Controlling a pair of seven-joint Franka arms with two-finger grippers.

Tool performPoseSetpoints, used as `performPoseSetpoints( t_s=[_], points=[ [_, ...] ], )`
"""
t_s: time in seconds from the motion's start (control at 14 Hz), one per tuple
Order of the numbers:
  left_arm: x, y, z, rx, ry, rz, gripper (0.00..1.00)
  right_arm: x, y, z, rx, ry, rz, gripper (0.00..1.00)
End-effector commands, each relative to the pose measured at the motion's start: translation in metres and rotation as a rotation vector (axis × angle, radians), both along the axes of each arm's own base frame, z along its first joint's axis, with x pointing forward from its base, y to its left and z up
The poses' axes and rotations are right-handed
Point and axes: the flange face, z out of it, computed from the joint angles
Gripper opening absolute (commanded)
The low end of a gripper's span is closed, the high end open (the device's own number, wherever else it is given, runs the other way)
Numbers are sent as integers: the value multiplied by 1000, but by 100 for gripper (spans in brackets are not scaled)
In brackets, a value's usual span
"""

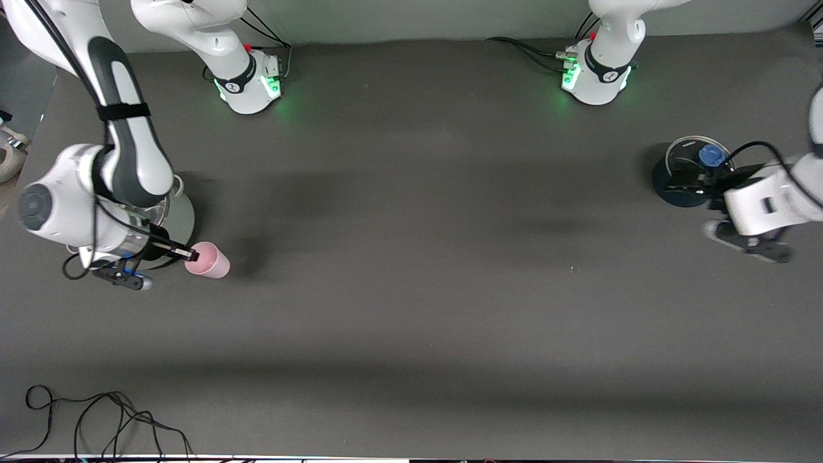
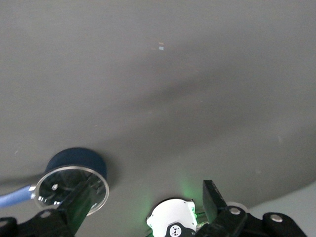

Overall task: Transfer pink cup from left to right arm
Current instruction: 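Lower the pink cup beside the steel pot with the right gripper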

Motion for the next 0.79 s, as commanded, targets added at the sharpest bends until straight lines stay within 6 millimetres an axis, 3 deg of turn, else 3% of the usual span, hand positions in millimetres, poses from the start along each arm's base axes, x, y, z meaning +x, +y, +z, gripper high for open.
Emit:
performPoseSetpoints(
  t_s=[0.0, 0.43, 0.5, 0.57, 0.64, 0.71],
  points=[
    [-10, 3, 23, 129, 1, 156, 100, -4, -1, -27, -23, -30, 30, 0],
    [-16, -16, 35, 236, -137, 261, 100, -2, -1, -57, -49, -43, 29, 0],
    [-21, -19, 35, 239, -154, 261, 100, -2, 0, -57, -48, -41, 31, 8],
    [-29, -22, 33, 241, -176, 257, 100, -1, 0, -52, -46, -49, 31, 53],
    [-34, -24, 30, 241, -201, 257, 100, -1, 1, -43, -42, -59, 31, 82],
    [-35, -24, 30, 238, -203, 260, 100, 0, 3, -30, -34, -68, 31, 100]
  ],
)
